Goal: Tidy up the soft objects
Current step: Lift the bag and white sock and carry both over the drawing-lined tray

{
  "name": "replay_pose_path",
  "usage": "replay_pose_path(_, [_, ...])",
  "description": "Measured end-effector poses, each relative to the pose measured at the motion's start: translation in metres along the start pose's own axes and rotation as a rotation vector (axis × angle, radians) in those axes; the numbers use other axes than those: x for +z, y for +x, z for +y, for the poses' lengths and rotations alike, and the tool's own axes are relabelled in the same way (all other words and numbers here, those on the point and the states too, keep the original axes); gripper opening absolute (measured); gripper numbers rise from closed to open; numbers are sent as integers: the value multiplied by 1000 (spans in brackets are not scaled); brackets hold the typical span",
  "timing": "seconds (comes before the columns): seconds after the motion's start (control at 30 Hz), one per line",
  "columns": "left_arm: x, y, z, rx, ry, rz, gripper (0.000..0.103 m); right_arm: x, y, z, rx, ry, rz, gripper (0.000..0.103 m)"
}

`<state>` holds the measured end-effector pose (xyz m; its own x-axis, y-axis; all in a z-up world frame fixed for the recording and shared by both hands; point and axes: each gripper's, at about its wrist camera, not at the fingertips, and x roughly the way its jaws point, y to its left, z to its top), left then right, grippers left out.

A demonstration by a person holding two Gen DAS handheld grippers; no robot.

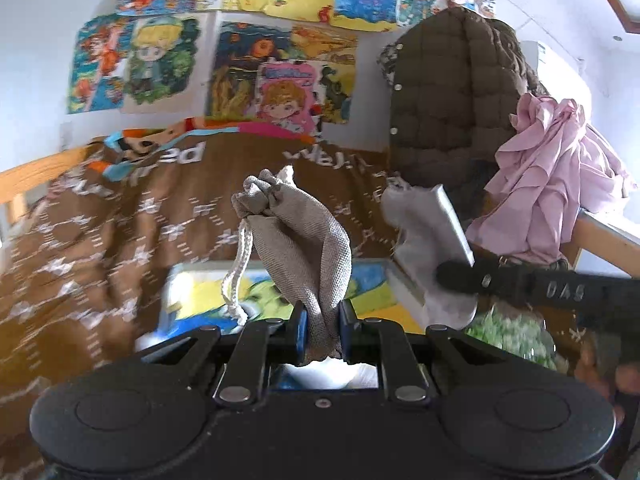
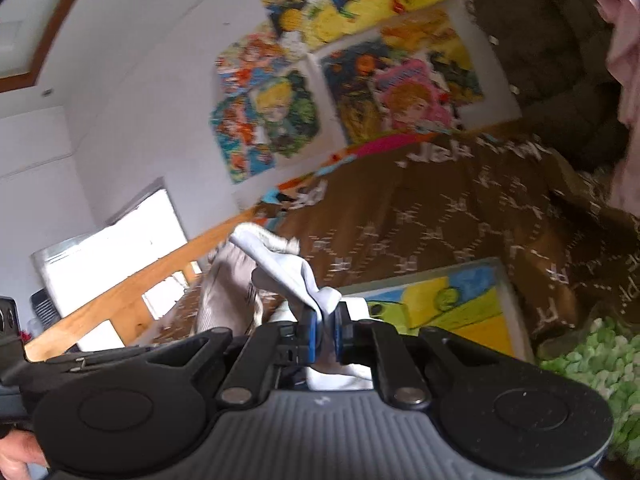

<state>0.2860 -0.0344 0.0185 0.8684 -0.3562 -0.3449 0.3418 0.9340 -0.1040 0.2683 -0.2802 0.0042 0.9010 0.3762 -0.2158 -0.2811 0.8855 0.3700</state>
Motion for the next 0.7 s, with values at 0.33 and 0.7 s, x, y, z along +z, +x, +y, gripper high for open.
replay_pose_path(0.33, [12,104,-24,-73,-49,121,17,4,31,-69,-136,82,62,10])
replay_pose_path(0.7, [-6,156,-36,-93,-91,324,17,-5,48,-109,-174,190,148,10])
